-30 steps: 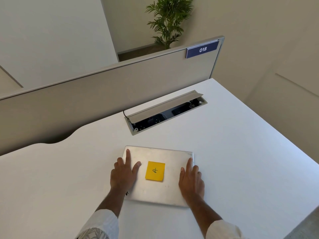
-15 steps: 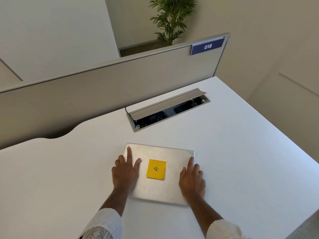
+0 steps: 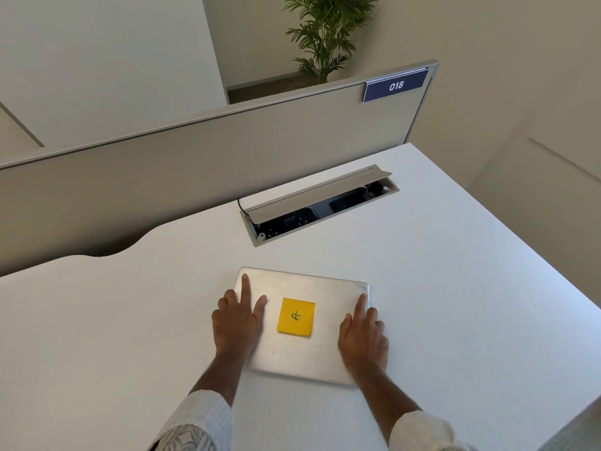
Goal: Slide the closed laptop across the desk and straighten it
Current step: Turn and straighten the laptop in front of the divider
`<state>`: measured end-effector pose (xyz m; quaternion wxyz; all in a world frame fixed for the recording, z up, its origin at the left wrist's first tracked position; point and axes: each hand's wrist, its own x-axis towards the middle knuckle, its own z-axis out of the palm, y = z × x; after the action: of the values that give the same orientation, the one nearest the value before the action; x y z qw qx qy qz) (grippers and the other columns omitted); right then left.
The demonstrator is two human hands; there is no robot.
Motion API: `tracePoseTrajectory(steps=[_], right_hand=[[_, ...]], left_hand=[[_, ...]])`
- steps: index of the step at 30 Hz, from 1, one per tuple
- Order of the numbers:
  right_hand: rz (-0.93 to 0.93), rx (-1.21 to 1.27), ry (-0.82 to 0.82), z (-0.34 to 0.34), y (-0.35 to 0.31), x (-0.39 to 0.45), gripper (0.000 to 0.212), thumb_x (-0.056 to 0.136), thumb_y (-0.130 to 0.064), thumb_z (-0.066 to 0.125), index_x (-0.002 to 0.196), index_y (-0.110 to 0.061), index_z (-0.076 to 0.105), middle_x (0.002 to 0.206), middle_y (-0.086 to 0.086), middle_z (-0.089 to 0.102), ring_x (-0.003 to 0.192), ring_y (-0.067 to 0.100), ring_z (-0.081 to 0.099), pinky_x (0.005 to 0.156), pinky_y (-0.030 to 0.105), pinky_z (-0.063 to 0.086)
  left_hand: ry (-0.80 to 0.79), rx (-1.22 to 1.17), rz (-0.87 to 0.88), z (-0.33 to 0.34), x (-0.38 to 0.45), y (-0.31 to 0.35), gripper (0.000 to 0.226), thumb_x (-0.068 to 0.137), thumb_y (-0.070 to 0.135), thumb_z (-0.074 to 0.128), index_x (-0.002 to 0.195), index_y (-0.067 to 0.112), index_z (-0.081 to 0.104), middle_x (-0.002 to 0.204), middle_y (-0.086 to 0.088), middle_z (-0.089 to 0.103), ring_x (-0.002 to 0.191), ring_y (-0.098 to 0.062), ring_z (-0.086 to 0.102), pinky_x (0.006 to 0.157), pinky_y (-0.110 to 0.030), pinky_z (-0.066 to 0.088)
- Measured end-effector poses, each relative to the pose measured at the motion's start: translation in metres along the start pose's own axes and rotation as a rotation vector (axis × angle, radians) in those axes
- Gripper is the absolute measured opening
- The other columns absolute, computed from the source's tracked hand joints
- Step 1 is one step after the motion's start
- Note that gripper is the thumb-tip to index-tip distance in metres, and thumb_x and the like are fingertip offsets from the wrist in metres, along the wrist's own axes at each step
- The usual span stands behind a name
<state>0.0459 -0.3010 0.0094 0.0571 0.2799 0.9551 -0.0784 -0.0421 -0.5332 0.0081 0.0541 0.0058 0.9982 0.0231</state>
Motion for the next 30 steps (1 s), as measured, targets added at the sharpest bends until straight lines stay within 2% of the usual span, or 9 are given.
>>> tracePoseTrajectory(steps=[10,13,15,17,19,21,24,27,30], right_hand=[[-0.005,0.005,-0.001,0.0011,0.0005,0.0004,0.062,0.099,-0.04,0.038,0.153,-0.012,0.028,0.106,0.007,0.051,0.081,0.027,0.057,0.053,0.034,0.038],[-0.005,0.01,0.003,0.0018,0.0024,-0.0002,0.062,0.099,-0.041,0.038,0.153,-0.013,0.027,0.107,0.007,0.051,0.081,0.027,0.056,0.053,0.034,0.037],[-0.005,0.016,0.004,0.0023,0.0033,-0.0005,0.062,0.1,-0.043,0.037,0.154,-0.014,0.026,0.111,0.006,0.048,0.082,0.026,0.055,0.053,0.034,0.037],[-0.001,0.024,0.006,0.0021,0.0044,-0.0012,0.062,0.1,-0.044,0.035,0.153,-0.014,0.026,0.114,0.006,0.045,0.083,0.026,0.055,0.053,0.034,0.038],[0.004,0.043,-0.001,0.0006,0.0051,-0.0021,0.061,0.1,-0.044,0.034,0.153,-0.014,0.025,0.116,0.006,0.043,0.085,0.027,0.055,0.053,0.034,0.041],[-0.003,0.041,-0.006,-0.001,0.0064,-0.0038,0.062,0.1,-0.046,0.033,0.153,-0.014,0.025,0.116,0.006,0.043,0.087,0.027,0.055,0.054,0.035,0.045],[-0.021,0.024,-0.006,-0.0028,0.0068,-0.0056,0.067,0.1,-0.055,0.029,0.153,-0.015,0.024,0.116,0.006,0.044,0.087,0.026,0.056,0.054,0.035,0.047],[-0.025,0.028,0.009,-0.0043,0.0064,-0.0052,0.071,0.098,-0.06,0.028,0.153,-0.015,0.026,0.115,0.007,0.045,0.083,0.026,0.059,0.053,0.034,0.048],[-0.025,0.015,0.013,-0.0053,0.0064,-0.0043,0.072,0.098,-0.061,0.027,0.153,-0.015,0.026,0.116,0.007,0.046,0.08,0.026,0.061,0.054,0.034,0.049]], left_hand=[[0.067,-0.009,-0.006,0.0055,-0.002,-0.0001,0.082,0.097,0.065,0.014,0.15,0.012,0.045,0.096,-0.02,0.057,0.077,-0.036,0.055,0.06,-0.041,0.046],[0.106,0.027,0.011,0.0086,-0.0043,0.0008,0.084,0.095,0.071,0.016,0.153,0.014,0.04,0.13,-0.024,0.055,0.111,-0.043,0.053,0.089,-0.055,0.042],[0.142,0.034,0.043,0.0073,-0.0058,0.0001,0.084,0.093,0.073,0.026,0.157,0.018,0.033,0.158,-0.024,0.033,0.141,-0.047,0.034,0.112,-0.064,0.021],[0.148,0.047,0.065,0.0043,-0.007,-0.0019,0.086,0.092,0.075,0.029,0.158,0.02,0.029,0.167,-0.021,0.017,0.15,-0.046,0.021,0.117,-0.066,0.008],[0.124,0.062,0.056,0.0038,-0.0079,-0.0029,0.087,0.091,0.077,0.027,0.158,0.021,0.03,0.167,-0.022,0.014,0.15,-0.047,0.021,0.115,-0.069,0.01],[0.08,0.052,0.022,0.0031,-0.0088,-0.0013,0.088,0.09,0.079,0.023,0.157,0.023,0.032,0.165,-0.026,0.017,0.144,-0.049,0.028,0.11,-0.07,0.022],[0.014,0.036,-0.03,0.0003,-0.0092,0.0005,0.092,0.088,0.082,0.011,0.156,0.024,0.035,0.154,-0.033,0.032,0.124,-0.047,0.045,0.09,-0.059,0.043],[-0.008,0.027,-0.052,-0.0005,-0.0093,0.0008,0.094,0.087,0.082,0.008,0.155,0.025,0.037,0.138,-0.031,0.046,0.107,-0.041,0.051,0.077,-0.048,0.046],[-0.02,0.021,-0.049,0.0018,-0.0086,0.0,0.094,0.086,0.083,0.007,0.156,0.027,0.035,0.124,-0.023,0.052,0.099,-0.037,0.051,0.073,-0.045,0.044]])
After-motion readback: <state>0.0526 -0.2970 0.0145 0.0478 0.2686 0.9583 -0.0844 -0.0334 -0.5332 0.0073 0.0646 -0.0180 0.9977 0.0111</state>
